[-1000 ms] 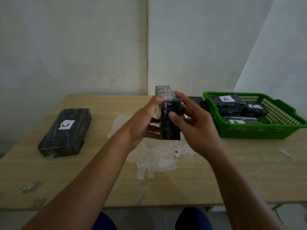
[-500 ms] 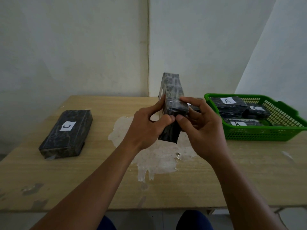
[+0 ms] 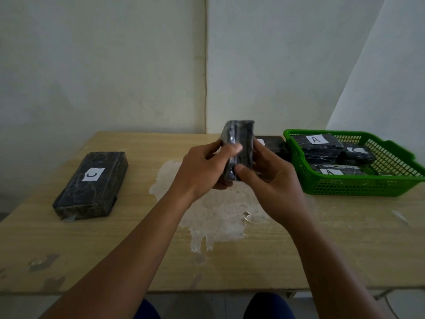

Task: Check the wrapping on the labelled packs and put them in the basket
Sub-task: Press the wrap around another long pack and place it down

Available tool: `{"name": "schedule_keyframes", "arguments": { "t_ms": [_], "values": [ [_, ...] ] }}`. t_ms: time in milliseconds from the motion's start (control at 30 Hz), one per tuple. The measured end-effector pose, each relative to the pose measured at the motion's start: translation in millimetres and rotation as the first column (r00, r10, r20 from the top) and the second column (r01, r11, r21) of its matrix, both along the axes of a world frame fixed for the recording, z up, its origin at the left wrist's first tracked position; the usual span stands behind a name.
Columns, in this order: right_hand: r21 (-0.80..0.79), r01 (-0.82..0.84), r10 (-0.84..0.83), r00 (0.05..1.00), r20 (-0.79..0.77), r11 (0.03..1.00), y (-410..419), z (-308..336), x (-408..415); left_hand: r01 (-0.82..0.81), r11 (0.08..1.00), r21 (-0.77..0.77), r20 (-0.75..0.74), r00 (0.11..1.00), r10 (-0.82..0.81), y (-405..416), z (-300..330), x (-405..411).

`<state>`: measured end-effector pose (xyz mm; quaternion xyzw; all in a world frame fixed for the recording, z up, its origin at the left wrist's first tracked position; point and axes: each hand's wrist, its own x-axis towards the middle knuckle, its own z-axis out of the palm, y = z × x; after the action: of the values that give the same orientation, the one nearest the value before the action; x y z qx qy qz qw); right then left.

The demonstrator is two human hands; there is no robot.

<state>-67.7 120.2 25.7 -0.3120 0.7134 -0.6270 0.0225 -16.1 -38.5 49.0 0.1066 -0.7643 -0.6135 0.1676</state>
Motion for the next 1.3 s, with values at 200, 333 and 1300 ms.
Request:
{"name": "schedule_keyframes", "arguments": {
  "t_ms": [200, 333, 1300],
  "values": [
    [-0.1, 0.03, -0.009, 0.979, 0.204, 0.995, 2, 19, -10, 0.092, 0.995, 0.045, 0.064, 0.993, -0.095, -2, 5, 2],
    [-0.113, 0.013, 0.021, 0.956, 0.293, 0.993, -2, 27, -18, 0.091, 0.994, 0.06, 0.104, 0.99, -0.097, -6, 8, 0],
    [-0.059, -0.167, 0.168, 0.986, 0.017, 0.984, 11, 2, -25, 0.257, 0.915, -0.31, -0.121, 0.944, -0.306, -28, -11, -4]
  ]
}}
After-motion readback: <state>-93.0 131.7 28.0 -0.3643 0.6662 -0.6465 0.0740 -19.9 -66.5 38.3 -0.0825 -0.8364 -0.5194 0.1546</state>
